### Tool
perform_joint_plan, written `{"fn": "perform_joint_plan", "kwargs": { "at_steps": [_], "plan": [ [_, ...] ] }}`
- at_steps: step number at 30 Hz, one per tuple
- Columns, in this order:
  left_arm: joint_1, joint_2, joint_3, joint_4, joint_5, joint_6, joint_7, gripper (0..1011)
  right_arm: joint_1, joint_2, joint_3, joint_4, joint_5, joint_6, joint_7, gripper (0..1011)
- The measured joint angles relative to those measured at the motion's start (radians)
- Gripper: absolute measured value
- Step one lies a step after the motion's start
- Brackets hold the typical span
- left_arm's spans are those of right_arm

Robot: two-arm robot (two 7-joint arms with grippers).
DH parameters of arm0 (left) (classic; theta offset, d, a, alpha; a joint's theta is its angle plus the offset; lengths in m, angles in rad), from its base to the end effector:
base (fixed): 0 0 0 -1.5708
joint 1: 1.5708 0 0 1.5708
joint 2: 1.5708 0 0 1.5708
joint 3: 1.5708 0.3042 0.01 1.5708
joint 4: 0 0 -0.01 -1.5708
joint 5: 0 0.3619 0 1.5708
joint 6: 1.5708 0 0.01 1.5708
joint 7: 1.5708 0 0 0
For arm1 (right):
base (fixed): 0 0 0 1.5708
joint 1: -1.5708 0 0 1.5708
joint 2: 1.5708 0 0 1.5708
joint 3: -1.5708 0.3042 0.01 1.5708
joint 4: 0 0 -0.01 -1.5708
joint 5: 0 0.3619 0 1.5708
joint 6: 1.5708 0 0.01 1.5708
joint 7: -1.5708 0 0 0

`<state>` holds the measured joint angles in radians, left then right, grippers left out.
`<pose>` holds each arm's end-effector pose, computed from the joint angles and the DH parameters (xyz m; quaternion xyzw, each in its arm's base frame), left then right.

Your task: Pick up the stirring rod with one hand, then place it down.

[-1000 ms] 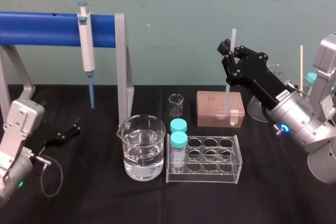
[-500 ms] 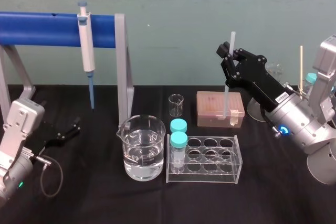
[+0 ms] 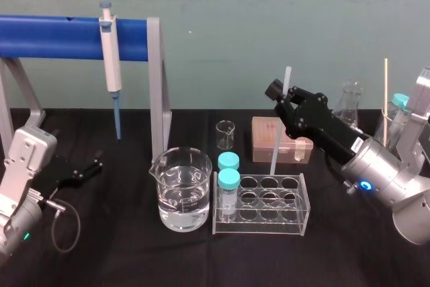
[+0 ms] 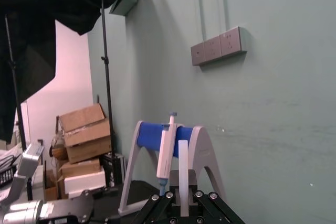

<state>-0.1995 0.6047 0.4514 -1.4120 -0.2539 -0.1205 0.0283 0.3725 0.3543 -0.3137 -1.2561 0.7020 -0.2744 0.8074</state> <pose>0.4106 0.0767 -0.3239 0.1415 -0.1325 0.5799 0.7913 0.4797 -0.0452 -0.2831 0.1711 -0.0458 -0.3081 0.9347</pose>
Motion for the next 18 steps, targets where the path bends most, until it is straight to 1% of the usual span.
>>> {"fn": "perform_joint_plan", "kwargs": {
  "at_steps": [9, 18],
  "plan": [
    [0.000, 0.000, 0.000, 0.000, 0.000, 0.000, 0.000, 1000, 0.014, 0.001, -0.033, 0.048, -0.022, -0.047, 0.007, 67],
    [0.000, 0.000, 0.000, 0.000, 0.000, 0.000, 0.000, 1000, 0.035, -0.018, -0.046, 0.112, -0.031, -0.076, 0.005, 67]
  ]
}}
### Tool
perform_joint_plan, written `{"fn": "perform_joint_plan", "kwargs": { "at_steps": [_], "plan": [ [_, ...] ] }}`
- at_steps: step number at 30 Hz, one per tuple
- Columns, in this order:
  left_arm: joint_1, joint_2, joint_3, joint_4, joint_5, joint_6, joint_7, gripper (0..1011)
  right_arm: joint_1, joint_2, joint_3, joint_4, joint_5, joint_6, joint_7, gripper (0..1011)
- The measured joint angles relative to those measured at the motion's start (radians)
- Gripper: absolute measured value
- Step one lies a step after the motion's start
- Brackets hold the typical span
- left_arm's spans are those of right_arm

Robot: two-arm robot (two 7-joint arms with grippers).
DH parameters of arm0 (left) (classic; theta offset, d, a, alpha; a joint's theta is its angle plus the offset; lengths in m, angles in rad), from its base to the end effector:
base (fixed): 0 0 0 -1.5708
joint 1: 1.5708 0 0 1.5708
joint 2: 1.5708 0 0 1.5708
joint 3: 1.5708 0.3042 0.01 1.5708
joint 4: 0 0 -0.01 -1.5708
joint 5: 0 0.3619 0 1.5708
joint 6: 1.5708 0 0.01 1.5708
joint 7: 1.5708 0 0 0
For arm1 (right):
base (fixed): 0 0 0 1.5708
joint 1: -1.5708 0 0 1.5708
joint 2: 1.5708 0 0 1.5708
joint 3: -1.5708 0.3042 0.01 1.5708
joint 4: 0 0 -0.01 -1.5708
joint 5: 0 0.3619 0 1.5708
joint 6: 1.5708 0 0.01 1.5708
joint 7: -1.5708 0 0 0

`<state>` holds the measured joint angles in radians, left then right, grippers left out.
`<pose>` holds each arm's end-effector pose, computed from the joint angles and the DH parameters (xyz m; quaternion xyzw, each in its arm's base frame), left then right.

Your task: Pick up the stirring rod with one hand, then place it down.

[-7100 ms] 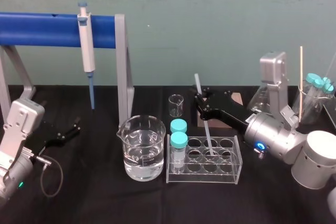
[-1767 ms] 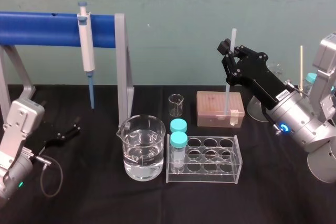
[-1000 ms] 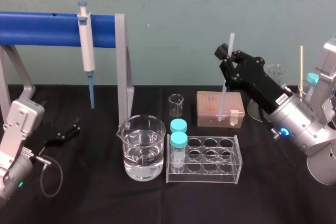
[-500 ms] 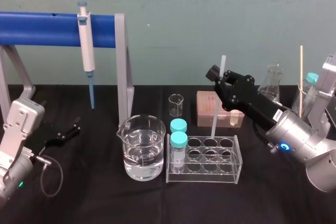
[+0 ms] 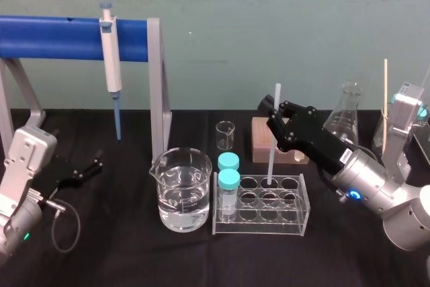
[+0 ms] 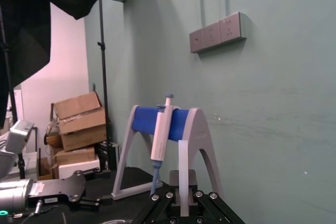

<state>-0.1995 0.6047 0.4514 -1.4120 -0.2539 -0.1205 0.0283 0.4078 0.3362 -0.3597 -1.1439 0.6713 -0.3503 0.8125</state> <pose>0.4106 0.0767 -0.3239 0.1415 -0.1325 0.5799 0.7913 0.4866 -0.0405 -0.3104 0.1517 -0.0528 -0.3127 0.9362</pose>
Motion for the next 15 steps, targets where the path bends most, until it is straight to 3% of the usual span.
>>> {"fn": "perform_joint_plan", "kwargs": {
  "at_steps": [15],
  "plan": [
    [0.000, 0.000, 0.000, 0.000, 0.000, 0.000, 0.000, 1000, 0.013, -0.025, -0.002, 0.072, -0.003, -0.011, 0.001, 67]
  ]
}}
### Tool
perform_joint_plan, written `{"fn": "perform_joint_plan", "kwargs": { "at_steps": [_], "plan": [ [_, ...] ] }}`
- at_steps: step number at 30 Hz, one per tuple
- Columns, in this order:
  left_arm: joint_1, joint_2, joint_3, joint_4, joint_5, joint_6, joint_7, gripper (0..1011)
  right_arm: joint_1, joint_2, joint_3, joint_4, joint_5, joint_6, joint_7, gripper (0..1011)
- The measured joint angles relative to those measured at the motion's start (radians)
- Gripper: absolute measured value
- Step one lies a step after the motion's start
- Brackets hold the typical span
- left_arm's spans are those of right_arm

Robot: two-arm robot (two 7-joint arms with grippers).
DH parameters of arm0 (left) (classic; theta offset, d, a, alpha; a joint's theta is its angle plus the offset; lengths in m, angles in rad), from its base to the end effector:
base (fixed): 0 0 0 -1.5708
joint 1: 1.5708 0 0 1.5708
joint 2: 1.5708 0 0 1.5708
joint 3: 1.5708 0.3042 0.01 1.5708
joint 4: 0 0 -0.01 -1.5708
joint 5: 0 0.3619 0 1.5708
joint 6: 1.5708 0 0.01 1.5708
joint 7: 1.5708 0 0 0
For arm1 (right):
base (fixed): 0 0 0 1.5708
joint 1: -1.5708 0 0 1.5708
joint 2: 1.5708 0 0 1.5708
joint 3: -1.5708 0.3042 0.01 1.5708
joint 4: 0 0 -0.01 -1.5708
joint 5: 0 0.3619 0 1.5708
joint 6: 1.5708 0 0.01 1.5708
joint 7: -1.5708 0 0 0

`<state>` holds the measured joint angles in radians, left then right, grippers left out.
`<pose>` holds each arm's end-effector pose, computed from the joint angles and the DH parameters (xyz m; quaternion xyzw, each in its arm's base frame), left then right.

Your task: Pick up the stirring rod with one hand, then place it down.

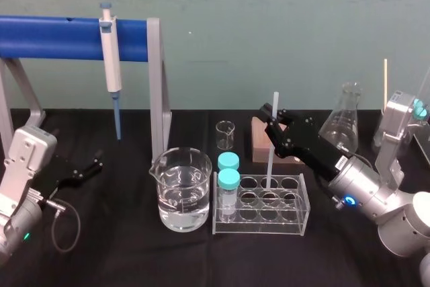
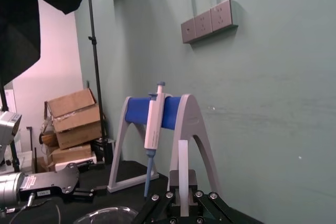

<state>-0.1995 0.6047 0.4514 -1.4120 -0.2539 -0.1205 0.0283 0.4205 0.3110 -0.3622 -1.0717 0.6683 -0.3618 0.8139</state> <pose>0.4106 0.0767 -0.3239 0.1415 -0.1325 0.5799 0.7913 0.4888 -0.0392 -0.3294 0.1476 -0.0345 -0.3245 0.9337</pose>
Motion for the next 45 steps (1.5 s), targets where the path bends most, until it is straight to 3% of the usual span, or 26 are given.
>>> {"fn": "perform_joint_plan", "kwargs": {
  "at_steps": [23, 45],
  "plan": [
    [0.000, 0.000, 0.000, 0.000, 0.000, 0.000, 0.000, 1000, -0.003, -0.030, 0.001, 0.081, -0.026, -0.004, -0.013, 67],
    [0.000, 0.000, 0.000, 0.000, 0.000, 0.000, 0.000, 1000, -0.006, -0.035, 0.003, 0.087, -0.046, -0.002, -0.027, 80]
  ]
}}
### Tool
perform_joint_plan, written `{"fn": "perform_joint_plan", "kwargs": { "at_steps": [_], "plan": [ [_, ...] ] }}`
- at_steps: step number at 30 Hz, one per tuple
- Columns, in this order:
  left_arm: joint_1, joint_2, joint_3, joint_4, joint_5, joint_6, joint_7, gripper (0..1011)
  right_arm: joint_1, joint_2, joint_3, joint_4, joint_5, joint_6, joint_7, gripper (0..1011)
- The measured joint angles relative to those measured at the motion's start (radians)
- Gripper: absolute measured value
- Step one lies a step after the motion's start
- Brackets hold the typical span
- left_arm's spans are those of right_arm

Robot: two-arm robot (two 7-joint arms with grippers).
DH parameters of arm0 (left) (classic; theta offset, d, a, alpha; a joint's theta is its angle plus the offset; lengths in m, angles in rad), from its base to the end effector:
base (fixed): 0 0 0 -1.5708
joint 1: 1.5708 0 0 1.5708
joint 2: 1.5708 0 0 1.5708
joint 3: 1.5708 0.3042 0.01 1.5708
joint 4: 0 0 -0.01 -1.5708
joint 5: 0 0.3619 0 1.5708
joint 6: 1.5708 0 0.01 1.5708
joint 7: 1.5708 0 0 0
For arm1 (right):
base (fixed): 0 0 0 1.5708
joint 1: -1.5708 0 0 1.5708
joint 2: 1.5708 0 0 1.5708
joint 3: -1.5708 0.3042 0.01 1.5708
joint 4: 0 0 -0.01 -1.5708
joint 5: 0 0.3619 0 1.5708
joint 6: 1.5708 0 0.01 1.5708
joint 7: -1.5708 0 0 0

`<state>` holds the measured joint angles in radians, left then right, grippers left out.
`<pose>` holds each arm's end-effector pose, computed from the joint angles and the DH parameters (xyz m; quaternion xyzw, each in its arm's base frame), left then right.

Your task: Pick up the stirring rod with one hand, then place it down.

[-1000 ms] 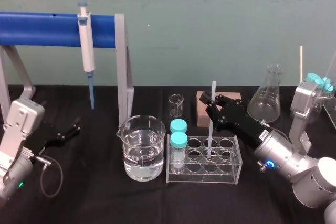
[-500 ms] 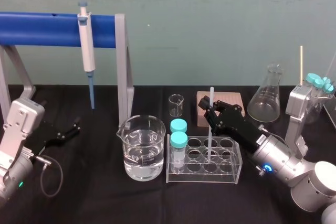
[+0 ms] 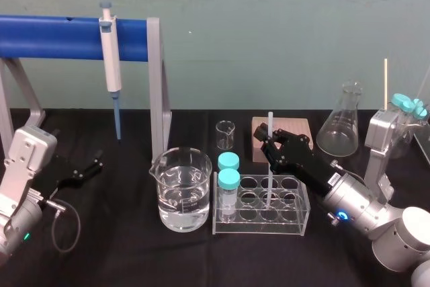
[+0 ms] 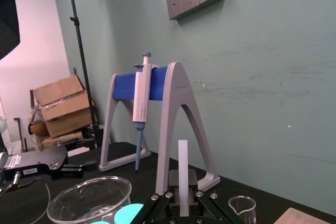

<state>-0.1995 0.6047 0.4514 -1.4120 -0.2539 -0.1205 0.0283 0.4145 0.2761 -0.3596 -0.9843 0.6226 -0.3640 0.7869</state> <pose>0.4106 0.0767 -0.3239 0.1415 -0.1325 0.5799 0.7913 0.4825 -0.0357 -0.3621 0.1212 -0.0036 -0.3480 0.9296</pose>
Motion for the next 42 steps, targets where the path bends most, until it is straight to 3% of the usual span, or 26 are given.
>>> {"fn": "perform_joint_plan", "kwargs": {
  "at_steps": [6, 30, 36, 42],
  "plan": [
    [0.000, 0.000, 0.000, 0.000, 0.000, 0.000, 0.000, 1000, 0.000, 0.000, 0.000, 0.000, 0.001, 0.000, 0.000, 222],
    [0.000, 0.000, 0.000, 0.000, 0.000, 0.000, 0.000, 1000, 0.000, 0.000, 0.000, 0.000, 0.002, 0.002, 0.001, 964],
    [0.000, 0.000, 0.000, 0.000, 0.000, 0.000, 0.000, 1000, 0.000, 0.000, 0.000, -0.001, 0.002, 0.002, 0.001, 1003],
    [0.000, 0.000, 0.000, 0.000, 0.000, 0.000, 0.000, 1000, -0.039, 0.008, 0.028, -0.104, -0.057, 0.021, -0.152, 1003]
  ]
}}
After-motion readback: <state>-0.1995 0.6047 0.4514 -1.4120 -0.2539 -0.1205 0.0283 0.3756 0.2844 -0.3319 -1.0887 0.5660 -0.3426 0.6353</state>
